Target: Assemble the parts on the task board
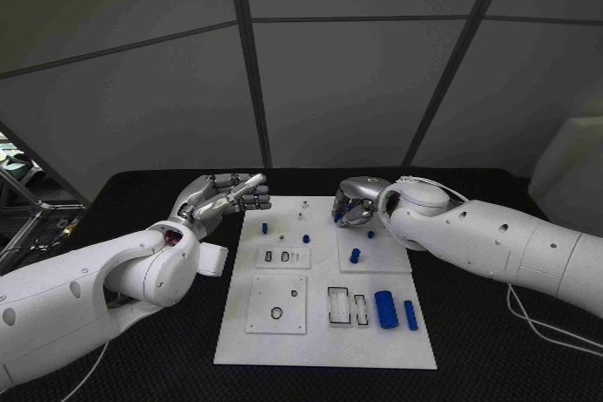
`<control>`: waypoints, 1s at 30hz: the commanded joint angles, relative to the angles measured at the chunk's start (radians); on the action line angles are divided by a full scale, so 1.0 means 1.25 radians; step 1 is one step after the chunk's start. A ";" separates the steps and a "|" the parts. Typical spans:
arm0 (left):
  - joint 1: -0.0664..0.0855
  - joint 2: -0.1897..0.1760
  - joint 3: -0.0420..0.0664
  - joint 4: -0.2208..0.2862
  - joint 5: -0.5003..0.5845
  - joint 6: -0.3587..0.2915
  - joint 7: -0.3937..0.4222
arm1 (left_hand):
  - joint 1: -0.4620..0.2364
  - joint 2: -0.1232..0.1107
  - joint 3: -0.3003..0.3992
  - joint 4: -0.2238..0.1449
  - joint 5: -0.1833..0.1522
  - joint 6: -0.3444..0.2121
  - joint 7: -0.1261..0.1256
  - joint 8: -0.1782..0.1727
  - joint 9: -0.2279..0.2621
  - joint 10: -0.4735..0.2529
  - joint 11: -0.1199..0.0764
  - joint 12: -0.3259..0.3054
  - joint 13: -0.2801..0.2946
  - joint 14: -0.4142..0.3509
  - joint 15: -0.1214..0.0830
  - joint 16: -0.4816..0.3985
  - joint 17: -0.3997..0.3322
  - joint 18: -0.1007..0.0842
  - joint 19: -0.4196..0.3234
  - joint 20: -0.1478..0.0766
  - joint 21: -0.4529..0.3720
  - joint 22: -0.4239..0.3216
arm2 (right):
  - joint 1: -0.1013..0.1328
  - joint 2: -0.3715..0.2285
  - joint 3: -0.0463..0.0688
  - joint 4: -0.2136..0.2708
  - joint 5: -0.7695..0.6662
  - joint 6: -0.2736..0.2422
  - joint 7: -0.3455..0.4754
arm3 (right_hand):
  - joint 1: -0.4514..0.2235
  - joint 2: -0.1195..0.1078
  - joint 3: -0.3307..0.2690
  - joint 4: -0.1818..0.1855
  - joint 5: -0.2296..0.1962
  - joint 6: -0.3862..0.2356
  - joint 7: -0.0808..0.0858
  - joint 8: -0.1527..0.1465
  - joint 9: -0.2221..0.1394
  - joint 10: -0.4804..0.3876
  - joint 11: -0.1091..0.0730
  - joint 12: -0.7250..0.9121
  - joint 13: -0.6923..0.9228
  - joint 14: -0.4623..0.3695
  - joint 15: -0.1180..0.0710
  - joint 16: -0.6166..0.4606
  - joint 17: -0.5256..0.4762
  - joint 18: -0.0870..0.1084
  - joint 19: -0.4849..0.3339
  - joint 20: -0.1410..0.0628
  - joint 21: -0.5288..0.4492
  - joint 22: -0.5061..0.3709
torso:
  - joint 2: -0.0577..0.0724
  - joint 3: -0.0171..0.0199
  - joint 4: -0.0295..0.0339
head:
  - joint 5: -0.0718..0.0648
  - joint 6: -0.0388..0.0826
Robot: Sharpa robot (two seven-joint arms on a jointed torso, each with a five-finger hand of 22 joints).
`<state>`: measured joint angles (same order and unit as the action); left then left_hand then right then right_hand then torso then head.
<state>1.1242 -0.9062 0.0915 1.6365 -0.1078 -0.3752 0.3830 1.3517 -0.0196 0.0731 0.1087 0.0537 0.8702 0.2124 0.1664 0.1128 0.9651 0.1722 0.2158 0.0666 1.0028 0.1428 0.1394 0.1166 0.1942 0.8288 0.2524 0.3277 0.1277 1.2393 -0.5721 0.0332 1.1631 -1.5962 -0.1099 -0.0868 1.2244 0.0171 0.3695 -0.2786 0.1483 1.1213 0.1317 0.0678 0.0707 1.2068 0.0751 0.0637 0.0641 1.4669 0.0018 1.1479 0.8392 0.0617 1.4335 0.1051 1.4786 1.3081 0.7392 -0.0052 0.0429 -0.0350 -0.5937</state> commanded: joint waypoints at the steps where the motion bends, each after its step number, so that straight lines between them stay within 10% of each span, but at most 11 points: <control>1: 0.002 0.000 0.001 0.000 -0.004 0.010 0.001 | 0.002 0.001 -0.003 -0.001 -0.001 0.001 0.004 -0.004 -0.001 -0.003 0.003 -0.004 -0.001 0.000 0.002 -0.005 -0.001 -0.010 -0.004 0.000 -0.004 -0.001 | 0.000 -0.002 -0.001 0.004 0.001 -0.021 0.007 | 0.012 0.013 0.018 -0.006 -0.016 0.008 -0.001 0.002 0.002 0.012 -0.003 -0.001 0.002 0.007 -0.008 0.009 0.007 -0.013 0.009 -0.001 0.006 0.034 | 0.000 -0.0002 -0.0003 | 0.001 0.001; 13: 0.003 -0.004 0.001 -0.003 -0.004 0.011 0.001 | 0.002 0.002 -0.002 -0.001 -0.001 0.001 0.004 -0.004 -0.001 -0.003 0.003 -0.005 -0.001 0.001 0.002 -0.006 -0.001 -0.010 -0.004 0.000 -0.004 -0.001 | 0.001 -0.015 0.000 0.034 0.034 -0.186 0.031 | 0.015 0.001 0.041 -0.008 -0.016 0.017 -0.003 0.000 0.003 0.021 -0.006 -0.002 0.002 0.004 -0.010 0.019 0.013 -0.014 0.012 -0.003 0.011 0.042 | 0.001 -0.0011 0.0008 | 0.001 0.013; 30: 0.004 0.004 0.001 -0.005 -0.004 0.017 0.002 | 0.004 0.004 -0.002 -0.003 -0.001 0.001 0.004 -0.005 -0.002 -0.003 0.003 -0.006 -0.001 0.002 0.003 -0.007 -0.001 -0.010 -0.004 0.000 -0.005 -0.002 | 0.002 0.093 0.000 -0.080 0.053 -0.226 0.053 | 0.009 -0.012 0.052 -0.006 -0.015 0.012 0.000 -0.003 0.001 0.014 -0.003 -0.004 0.001 0.001 -0.008 0.020 0.007 -0.013 0.006 -0.002 0.008 0.035 | 0.003 -0.0015 0.0052 | 0.000 0.015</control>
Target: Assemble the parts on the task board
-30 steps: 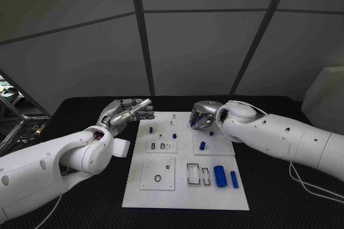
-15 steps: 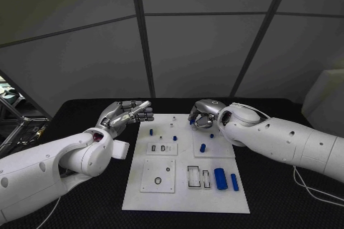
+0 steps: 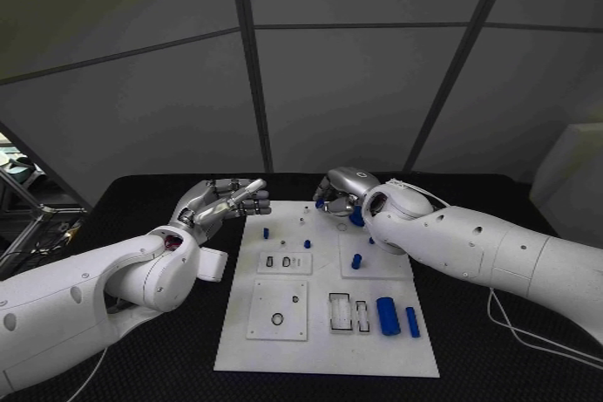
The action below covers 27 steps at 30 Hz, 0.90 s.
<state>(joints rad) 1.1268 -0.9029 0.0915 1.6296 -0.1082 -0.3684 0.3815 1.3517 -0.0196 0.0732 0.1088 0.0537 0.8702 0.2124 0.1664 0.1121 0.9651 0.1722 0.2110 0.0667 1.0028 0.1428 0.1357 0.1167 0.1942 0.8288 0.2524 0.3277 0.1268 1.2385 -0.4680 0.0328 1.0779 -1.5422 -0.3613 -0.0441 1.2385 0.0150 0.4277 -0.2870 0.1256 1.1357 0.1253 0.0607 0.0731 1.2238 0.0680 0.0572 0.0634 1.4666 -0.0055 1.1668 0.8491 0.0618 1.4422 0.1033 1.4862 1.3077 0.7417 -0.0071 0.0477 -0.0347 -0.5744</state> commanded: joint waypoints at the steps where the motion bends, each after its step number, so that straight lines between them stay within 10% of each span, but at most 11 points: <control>1: 0.002 0.001 0.001 0.001 -0.004 0.011 0.003 | 0.004 0.004 -0.002 -0.003 -0.001 0.001 0.004 -0.005 -0.001 -0.003 0.003 -0.002 -0.001 0.002 0.003 -0.004 -0.001 -0.010 -0.004 0.000 -0.005 -0.001 | 0.002 0.015 0.001 -0.017 0.010 -0.022 0.020 | -0.002 -0.010 0.005 0.001 0.003 0.001 0.005 0.002 -0.001 0.000 0.003 0.001 0.001 0.001 -0.002 0.004 -0.001 -0.013 -0.001 -0.001 0.002 0.035 | 0.000 0.0003 0.0006 | 0.001 -0.001; 27: 0.018 0.001 0.001 0.013 -0.004 0.008 0.001 | 0.005 0.004 -0.003 -0.004 -0.001 0.001 0.004 -0.006 -0.001 -0.003 0.003 -0.003 -0.001 0.002 0.003 -0.005 -0.001 -0.010 -0.004 0.000 -0.005 -0.002 | 0.004 0.090 0.000 -0.101 0.000 0.027 0.012 | -0.010 -0.015 0.016 0.004 0.001 -0.005 0.007 0.001 -0.002 -0.009 0.006 0.001 0.000 -0.004 0.001 -0.002 -0.016 -0.010 -0.011 0.001 -0.003 0.021 | 0.008 -0.0025 0.0024 | 0.003 -0.002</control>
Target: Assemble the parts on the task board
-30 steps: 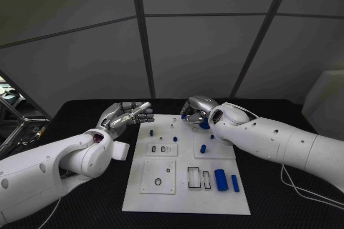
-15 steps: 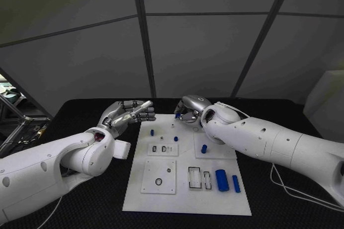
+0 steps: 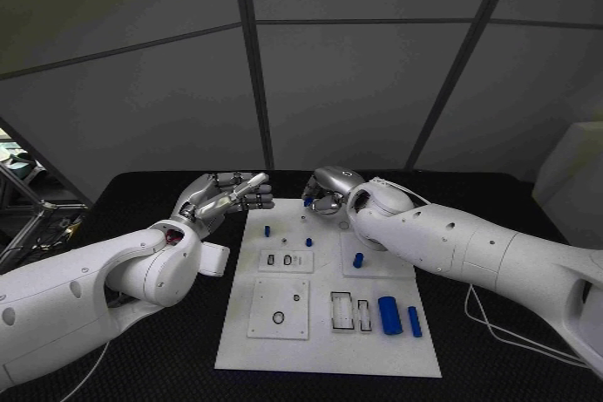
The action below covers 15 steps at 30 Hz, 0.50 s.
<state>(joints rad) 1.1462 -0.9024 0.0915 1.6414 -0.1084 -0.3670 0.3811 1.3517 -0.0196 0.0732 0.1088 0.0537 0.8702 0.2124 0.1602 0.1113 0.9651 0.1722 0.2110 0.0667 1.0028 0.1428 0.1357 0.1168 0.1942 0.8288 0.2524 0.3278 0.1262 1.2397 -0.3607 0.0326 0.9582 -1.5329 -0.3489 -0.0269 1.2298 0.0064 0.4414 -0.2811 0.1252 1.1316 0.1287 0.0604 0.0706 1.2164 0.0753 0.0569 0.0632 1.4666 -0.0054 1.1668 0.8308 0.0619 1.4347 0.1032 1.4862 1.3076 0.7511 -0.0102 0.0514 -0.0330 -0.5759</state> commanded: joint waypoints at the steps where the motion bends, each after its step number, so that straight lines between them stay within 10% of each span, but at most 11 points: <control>1: 0.002 0.000 0.001 0.003 -0.003 0.007 0.002 | 0.005 0.004 -0.003 -0.004 -0.001 0.001 0.004 -0.001 -0.001 -0.003 0.003 -0.003 -0.001 0.002 0.003 -0.005 -0.001 -0.010 -0.004 0.000 -0.005 -0.001 | 0.003 0.006 0.001 -0.008 -0.010 0.019 -0.004 | -0.004 -0.009 0.006 -0.001 0.001 -0.002 0.005 0.002 0.000 -0.004 0.000 0.001 0.000 -0.004 0.001 -0.002 -0.003 -0.010 -0.006 0.002 -0.003 0.020 | 0.000 0.0001 -0.0007 | 0.001 -0.001; 15: 0.006 0.000 0.001 0.004 -0.003 0.008 0.001 | 0.005 0.004 -0.003 -0.004 -0.001 0.001 0.004 -0.001 -0.001 -0.003 0.003 -0.003 -0.001 0.002 0.003 -0.005 -0.001 -0.010 -0.004 0.000 -0.005 -0.001 | 0.003 0.021 0.000 -0.026 -0.034 0.044 -0.033 | -0.011 -0.018 0.014 -0.001 -0.001 -0.007 0.006 0.002 -0.001 -0.016 0.003 0.001 0.000 -0.009 0.003 -0.010 -0.018 -0.006 -0.016 0.004 -0.009 0.005 | 0.000 -0.0002 -0.0010 | 0.002 -0.006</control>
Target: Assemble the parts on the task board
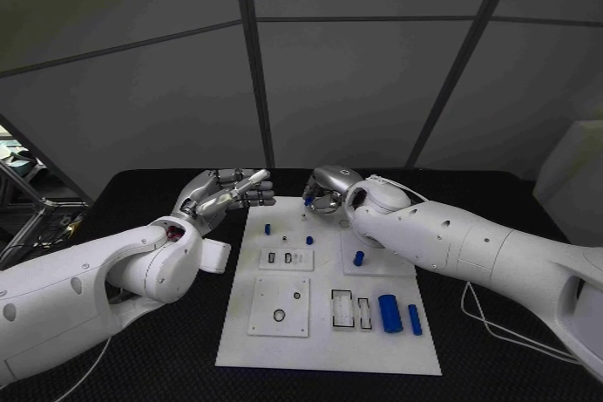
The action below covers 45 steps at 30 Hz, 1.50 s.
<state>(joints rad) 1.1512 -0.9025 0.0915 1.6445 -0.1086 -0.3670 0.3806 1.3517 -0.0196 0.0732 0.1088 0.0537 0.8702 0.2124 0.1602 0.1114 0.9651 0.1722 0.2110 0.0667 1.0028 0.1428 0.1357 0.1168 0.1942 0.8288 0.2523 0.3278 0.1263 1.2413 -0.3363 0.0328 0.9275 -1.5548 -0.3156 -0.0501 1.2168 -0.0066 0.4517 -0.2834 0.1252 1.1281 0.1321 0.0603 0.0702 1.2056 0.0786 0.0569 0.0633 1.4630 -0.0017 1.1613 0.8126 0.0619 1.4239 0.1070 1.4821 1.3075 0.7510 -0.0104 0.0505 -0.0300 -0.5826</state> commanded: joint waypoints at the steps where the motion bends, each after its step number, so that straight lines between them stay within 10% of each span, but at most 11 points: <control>1: 0.002 0.001 0.001 0.002 -0.003 0.008 0.001 | 0.005 0.004 -0.003 -0.004 -0.001 0.001 0.004 -0.001 -0.001 -0.003 0.003 -0.003 -0.001 0.002 0.003 -0.005 -0.001 -0.010 -0.004 0.000 -0.005 -0.001 | 0.002 0.002 0.000 -0.002 -0.019 0.018 -0.019 | -0.001 -0.009 0.007 0.001 -0.001 -0.005 0.003 0.002 -0.001 -0.009 0.001 0.001 0.000 -0.007 0.001 -0.007 -0.006 -0.006 -0.010 0.001 -0.007 0.002 | 0.000 0.0000 -0.0001 | 0.000 -0.001; 11: 0.003 0.000 0.001 0.001 -0.003 0.010 0.000 | 0.005 0.004 -0.003 -0.004 -0.001 0.001 0.004 -0.001 -0.001 -0.003 0.003 -0.003 -0.001 0.002 0.003 -0.005 -0.001 -0.010 -0.004 0.000 -0.005 -0.001 | 0.002 0.008 0.000 -0.010 -0.028 0.012 -0.030 | -0.012 -0.045 0.015 0.000 -0.010 -0.044 0.018 0.000 -0.005 -0.104 0.022 0.002 -0.002 -0.043 0.020 -0.089 -0.133 0.020 -0.092 0.013 -0.063 -0.126 | 0.000 -0.0003 -0.0005 | 0.001 -0.002; 24: 0.004 -0.003 0.001 0.002 -0.003 0.009 -0.001 | 0.005 0.004 -0.003 -0.004 -0.001 0.001 0.004 -0.001 -0.001 -0.003 0.003 -0.003 -0.001 0.002 0.003 -0.005 -0.001 -0.010 -0.004 0.000 -0.005 -0.001 | 0.002 -0.032 0.000 0.034 -0.013 -0.032 -0.013 | 0.001 -0.065 -0.034 0.004 -0.016 -0.103 0.000 0.002 -0.004 -0.182 0.040 0.006 0.001 -0.044 0.033 -0.149 -0.210 0.036 -0.135 0.024 -0.115 -0.216 | -0.001 0.0005 -0.0014 | 0.005 -0.001; 32: 0.004 -0.006 0.001 -0.001 -0.003 0.012 -0.002 | 0.005 0.003 -0.004 -0.006 -0.002 0.001 0.004 -0.003 -0.001 -0.003 0.003 -0.005 -0.001 0.003 0.003 -0.007 -0.001 -0.010 -0.003 0.000 -0.005 -0.002 | 0.003 -0.196 0.000 0.197 0.098 -0.092 -0.012 | -0.018 -0.064 -0.050 0.017 -0.011 -0.068 0.019 0.007 -0.001 -0.062 0.014 0.039 0.015 -0.027 0.012 -0.121 -0.168 0.025 -0.093 0.014 -0.092 -0.161 | -0.001 -0.0003 -0.0087 | 0.002 0.004; 35: 0.003 -0.004 0.001 -0.006 -0.003 0.013 -0.002 | 0.005 0.003 -0.004 -0.006 -0.002 0.001 0.004 -0.003 -0.001 -0.003 0.003 -0.005 -0.001 0.003 0.003 -0.007 -0.001 -0.010 -0.003 0.000 -0.005 -0.002 | 0.004 -0.251 0.005 0.241 0.148 -0.071 -0.026 | -0.058 -0.098 -0.087 0.041 0.017 -0.138 0.014 0.007 -0.007 0.024 0.001 0.067 0.037 -0.020 -0.004 -0.099 -0.138 0.008 -0.037 0.001 -0.049 -0.071 | -0.002 0.0016 -0.0150 | 0.003 0.006; 45: 0.003 0.003 0.000 -0.020 -0.003 0.016 -0.003 | 0.005 0.003 -0.004 -0.006 -0.002 0.001 0.004 -0.003 -0.001 -0.003 0.003 -0.005 -0.001 0.003 0.003 -0.007 -0.001 -0.010 -0.003 0.000 -0.005 -0.002 | 0.004 -0.314 0.019 0.255 0.217 0.063 -0.091 | 0.031 -0.116 -0.278 0.163 0.032 -0.192 -0.013 0.004 -0.001 0.195 -0.046 0.403 0.341 0.037 -0.040 0.129 0.214 -0.031 0.070 -0.039 0.038 0.122 | 0.000 0.0044 -0.0210 | 0.006 0.011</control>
<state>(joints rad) 1.1537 -0.9010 0.0912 1.6207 -0.1087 -0.3614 0.3758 1.3517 -0.0196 0.0690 0.1046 0.0537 0.8702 0.2124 0.1602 0.1107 0.9651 0.1722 0.2110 0.0667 1.0028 0.1428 0.1300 0.1169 0.1943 0.8288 0.2523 0.3278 0.1245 1.2442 -0.7292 0.0557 1.2470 -1.3456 -0.3187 -0.1189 1.2494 -0.1538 0.1056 -0.0863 0.1649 0.8890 0.1245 0.0665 0.0680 1.4420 0.0212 0.5232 0.4555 1.4662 -0.0455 1.3068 1.0524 0.0299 1.4654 0.0621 1.5260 1.3081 0.7490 -0.0054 0.0256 -0.0208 -0.5691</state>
